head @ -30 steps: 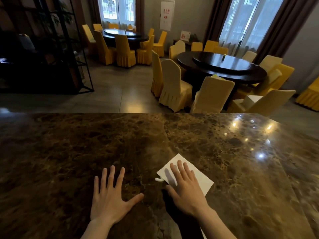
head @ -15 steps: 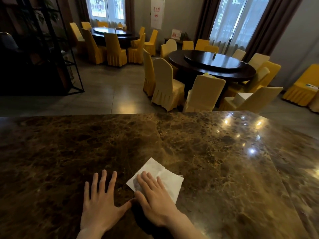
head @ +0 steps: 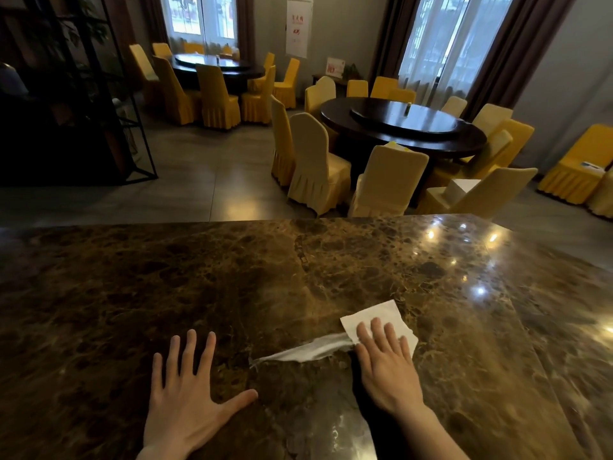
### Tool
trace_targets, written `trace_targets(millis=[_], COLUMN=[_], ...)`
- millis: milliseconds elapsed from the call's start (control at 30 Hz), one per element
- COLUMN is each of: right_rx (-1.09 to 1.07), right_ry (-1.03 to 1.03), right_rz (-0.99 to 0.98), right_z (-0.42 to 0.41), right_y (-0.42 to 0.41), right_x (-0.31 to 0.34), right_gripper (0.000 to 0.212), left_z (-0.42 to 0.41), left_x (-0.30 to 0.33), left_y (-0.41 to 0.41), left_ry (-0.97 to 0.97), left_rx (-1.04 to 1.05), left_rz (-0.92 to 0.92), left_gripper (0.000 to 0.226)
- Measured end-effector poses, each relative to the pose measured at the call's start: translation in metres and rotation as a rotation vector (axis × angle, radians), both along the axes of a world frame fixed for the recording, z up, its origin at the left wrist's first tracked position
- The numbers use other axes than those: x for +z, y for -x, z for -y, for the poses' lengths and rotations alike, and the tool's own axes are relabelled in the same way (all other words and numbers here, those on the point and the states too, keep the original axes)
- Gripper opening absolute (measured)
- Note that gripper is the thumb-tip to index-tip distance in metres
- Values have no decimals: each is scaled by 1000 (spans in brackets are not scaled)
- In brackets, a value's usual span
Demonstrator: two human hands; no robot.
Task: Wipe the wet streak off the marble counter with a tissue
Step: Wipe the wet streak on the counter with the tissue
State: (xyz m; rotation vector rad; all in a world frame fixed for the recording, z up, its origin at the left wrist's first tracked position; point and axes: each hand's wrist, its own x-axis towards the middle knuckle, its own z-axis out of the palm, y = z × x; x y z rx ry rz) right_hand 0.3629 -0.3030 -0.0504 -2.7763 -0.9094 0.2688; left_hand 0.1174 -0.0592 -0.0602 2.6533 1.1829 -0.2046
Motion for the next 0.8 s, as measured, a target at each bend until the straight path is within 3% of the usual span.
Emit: trace_targets(millis=[133,267,367,467,667,800], right_rx=[44,262,445,500,154,-73], right_ry=[-78,-120,-107,-80,-29,16], right_rz=[-90,-145,-174,-130,23,18], right_z=[-26,-62,-76,-76,-21,19], right_y=[24,69,98,101,36,-7], right_x=[1,9,12,10,3,2], right_gripper=[63,67,84,71,57,57], left_z=[1,3,5,6,7,8], left_x=[5,12,19,24,30,30], left_y=[-2,-4,-8,-10,-10,-9], left_ry=[23,33,30,22,71,76], left_rx=[2,9,16,18,6,6], left_rz=[-25,-57,-110,-143,-150,-142], left_gripper=[140,143,144,144,147,147])
